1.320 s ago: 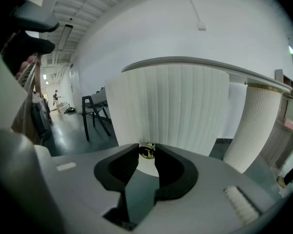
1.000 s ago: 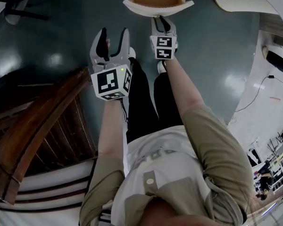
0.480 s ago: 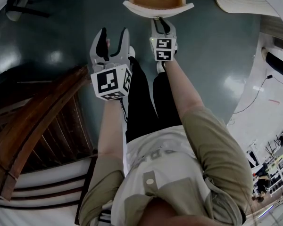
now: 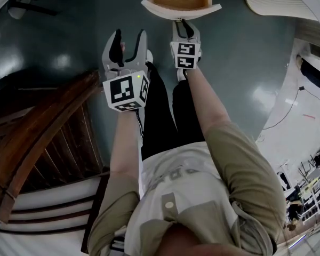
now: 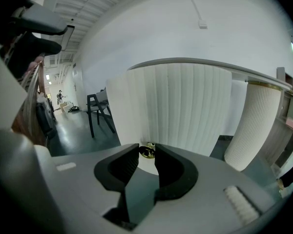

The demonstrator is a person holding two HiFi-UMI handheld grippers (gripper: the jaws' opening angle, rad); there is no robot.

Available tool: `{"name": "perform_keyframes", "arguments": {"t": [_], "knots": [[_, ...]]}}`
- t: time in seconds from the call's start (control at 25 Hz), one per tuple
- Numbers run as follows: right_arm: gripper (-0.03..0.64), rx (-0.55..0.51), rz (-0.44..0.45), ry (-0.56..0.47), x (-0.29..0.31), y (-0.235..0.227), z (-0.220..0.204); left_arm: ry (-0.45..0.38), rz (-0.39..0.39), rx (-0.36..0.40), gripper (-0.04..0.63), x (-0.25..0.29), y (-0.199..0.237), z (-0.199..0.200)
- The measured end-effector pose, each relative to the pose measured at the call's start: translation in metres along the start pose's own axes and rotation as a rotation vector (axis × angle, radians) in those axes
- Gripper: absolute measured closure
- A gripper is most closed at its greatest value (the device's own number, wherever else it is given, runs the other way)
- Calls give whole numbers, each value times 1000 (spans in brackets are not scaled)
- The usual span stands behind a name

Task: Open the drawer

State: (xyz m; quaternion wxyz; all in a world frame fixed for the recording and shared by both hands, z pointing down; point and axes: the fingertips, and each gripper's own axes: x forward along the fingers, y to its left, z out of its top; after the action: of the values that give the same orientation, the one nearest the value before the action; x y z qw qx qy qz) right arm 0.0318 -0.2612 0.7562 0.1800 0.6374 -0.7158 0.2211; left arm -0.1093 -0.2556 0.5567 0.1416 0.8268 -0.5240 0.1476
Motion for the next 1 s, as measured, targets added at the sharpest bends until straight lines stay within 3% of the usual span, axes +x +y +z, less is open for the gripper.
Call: {"name": "perform_keyframes", "arguments": {"t": [0.72, 1.0], "knots": [[506, -6, -7, 7, 0, 1, 0, 10, 0, 11, 330, 3, 3, 5], [462, -16, 14, 3, -13, 4, 14, -2, 9, 15, 331, 4, 7, 24]]}}
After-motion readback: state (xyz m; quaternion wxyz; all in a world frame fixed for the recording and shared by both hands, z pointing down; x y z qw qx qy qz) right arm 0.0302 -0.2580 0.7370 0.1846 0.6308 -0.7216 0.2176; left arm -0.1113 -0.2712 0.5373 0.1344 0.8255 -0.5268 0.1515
